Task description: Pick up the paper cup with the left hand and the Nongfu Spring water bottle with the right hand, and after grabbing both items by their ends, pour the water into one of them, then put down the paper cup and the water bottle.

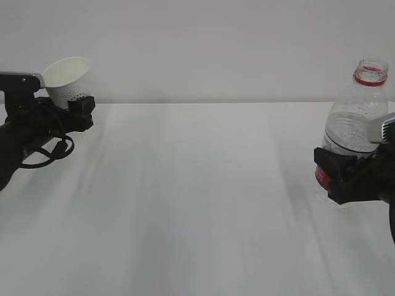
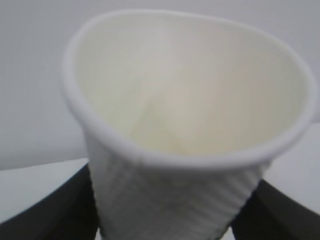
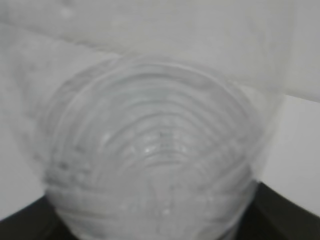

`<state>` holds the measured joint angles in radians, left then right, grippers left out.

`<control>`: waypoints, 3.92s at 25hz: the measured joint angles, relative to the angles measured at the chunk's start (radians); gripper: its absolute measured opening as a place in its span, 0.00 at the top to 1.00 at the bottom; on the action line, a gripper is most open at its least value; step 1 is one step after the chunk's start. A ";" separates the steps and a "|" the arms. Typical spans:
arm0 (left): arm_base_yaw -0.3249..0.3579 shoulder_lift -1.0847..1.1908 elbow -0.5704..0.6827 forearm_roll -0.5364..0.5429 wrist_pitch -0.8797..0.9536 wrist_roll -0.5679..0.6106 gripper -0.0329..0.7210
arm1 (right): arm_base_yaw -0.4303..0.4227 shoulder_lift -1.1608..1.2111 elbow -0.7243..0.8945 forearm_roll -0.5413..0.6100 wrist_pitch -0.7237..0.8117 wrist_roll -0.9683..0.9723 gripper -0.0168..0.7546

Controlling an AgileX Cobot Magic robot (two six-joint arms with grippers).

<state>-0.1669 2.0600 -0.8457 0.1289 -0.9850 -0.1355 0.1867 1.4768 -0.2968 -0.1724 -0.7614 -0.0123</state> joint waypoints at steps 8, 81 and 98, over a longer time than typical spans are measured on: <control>0.000 -0.055 0.000 0.147 0.052 -0.134 0.27 | 0.000 0.000 0.000 0.000 0.011 0.000 0.34; -0.573 -0.068 0.000 0.651 0.046 -0.391 0.27 | 0.000 -0.184 0.005 0.000 0.187 0.053 0.34; -0.600 -0.068 0.000 0.651 0.013 -0.392 0.27 | 0.000 -0.392 0.007 0.000 0.374 0.053 0.34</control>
<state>-0.7671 1.9925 -0.8457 0.7804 -0.9725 -0.5275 0.1867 1.0847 -0.2894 -0.1724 -0.3877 0.0403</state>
